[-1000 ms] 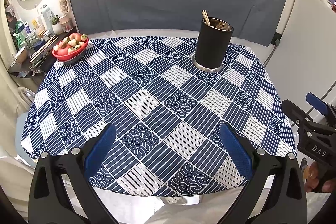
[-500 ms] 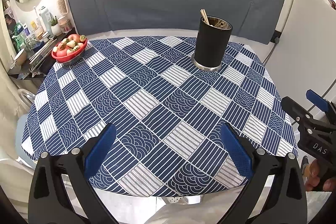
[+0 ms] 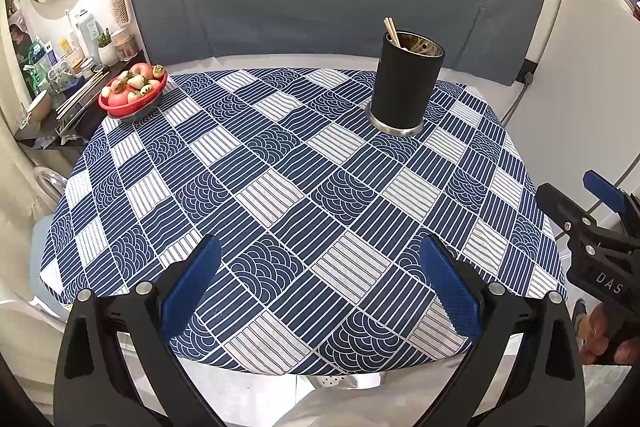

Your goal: Organize utensils

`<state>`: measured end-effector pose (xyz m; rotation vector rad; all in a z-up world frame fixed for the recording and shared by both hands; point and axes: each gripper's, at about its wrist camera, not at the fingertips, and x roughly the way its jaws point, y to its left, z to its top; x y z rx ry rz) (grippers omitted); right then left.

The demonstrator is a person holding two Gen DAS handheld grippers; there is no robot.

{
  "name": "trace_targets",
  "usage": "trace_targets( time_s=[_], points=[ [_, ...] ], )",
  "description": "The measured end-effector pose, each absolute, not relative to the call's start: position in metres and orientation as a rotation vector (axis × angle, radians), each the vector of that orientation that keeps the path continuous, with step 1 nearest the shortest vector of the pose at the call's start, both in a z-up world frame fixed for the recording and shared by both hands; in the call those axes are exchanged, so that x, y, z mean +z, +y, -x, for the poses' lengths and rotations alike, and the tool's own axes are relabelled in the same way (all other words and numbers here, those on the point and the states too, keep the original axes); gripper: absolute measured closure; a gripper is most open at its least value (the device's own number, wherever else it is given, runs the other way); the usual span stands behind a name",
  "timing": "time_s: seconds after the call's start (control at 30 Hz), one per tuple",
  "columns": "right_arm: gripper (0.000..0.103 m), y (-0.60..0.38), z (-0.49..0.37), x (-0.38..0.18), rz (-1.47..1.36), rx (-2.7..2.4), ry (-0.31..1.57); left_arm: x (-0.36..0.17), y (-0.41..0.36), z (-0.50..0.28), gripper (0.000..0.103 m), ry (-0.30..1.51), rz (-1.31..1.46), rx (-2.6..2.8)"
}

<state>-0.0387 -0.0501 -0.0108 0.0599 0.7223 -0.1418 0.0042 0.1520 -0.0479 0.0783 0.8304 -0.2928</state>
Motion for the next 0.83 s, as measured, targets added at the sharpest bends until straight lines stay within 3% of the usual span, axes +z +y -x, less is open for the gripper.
trace_targets(
  time_s=[0.83],
  points=[
    [0.008, -0.0563, 0.0306, -0.0071, -0.031, -0.162, 0.709, -0.0408, 0.1540, -0.0134, 0.006, 0.794, -0.080, -0.273]
  ],
)
